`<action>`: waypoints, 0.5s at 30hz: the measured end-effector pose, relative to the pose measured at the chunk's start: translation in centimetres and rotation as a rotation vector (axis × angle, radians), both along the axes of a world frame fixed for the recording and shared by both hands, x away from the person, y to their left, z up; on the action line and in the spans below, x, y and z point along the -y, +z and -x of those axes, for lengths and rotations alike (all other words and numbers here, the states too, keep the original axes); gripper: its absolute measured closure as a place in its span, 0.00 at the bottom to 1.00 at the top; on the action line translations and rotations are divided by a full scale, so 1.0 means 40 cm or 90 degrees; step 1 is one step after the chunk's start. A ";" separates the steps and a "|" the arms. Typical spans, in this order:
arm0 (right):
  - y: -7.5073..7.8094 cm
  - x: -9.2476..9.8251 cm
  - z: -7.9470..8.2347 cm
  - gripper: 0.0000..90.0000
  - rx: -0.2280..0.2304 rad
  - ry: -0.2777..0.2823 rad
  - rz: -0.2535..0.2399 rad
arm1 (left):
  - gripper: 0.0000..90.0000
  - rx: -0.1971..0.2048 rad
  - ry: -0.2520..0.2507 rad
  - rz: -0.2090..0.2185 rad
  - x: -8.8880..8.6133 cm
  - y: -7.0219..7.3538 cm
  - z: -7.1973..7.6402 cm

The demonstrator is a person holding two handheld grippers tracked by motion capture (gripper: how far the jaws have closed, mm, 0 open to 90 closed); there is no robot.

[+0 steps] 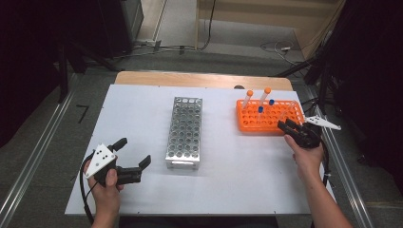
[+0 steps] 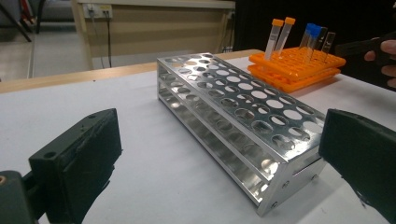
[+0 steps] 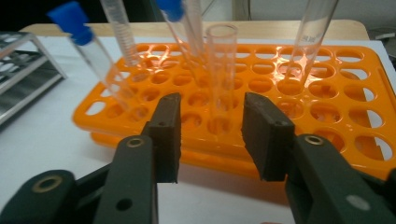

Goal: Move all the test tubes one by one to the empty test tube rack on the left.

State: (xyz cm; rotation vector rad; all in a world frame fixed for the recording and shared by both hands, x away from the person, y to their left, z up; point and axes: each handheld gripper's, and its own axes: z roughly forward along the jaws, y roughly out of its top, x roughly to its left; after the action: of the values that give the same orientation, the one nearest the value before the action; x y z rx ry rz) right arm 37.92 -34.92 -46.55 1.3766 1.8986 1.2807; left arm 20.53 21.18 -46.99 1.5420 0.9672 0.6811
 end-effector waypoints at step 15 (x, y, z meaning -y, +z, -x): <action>-0.039 -0.023 -0.064 0.75 -0.011 0.010 -0.005 | 0.00 -0.011 -0.016 0.002 0.006 -0.008 -0.007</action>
State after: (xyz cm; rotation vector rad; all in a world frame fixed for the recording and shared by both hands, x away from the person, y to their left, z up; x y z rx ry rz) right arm 40.49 -34.00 -48.11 1.3834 1.9207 1.2900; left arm 20.82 20.93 -47.32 1.5570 0.9600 0.6497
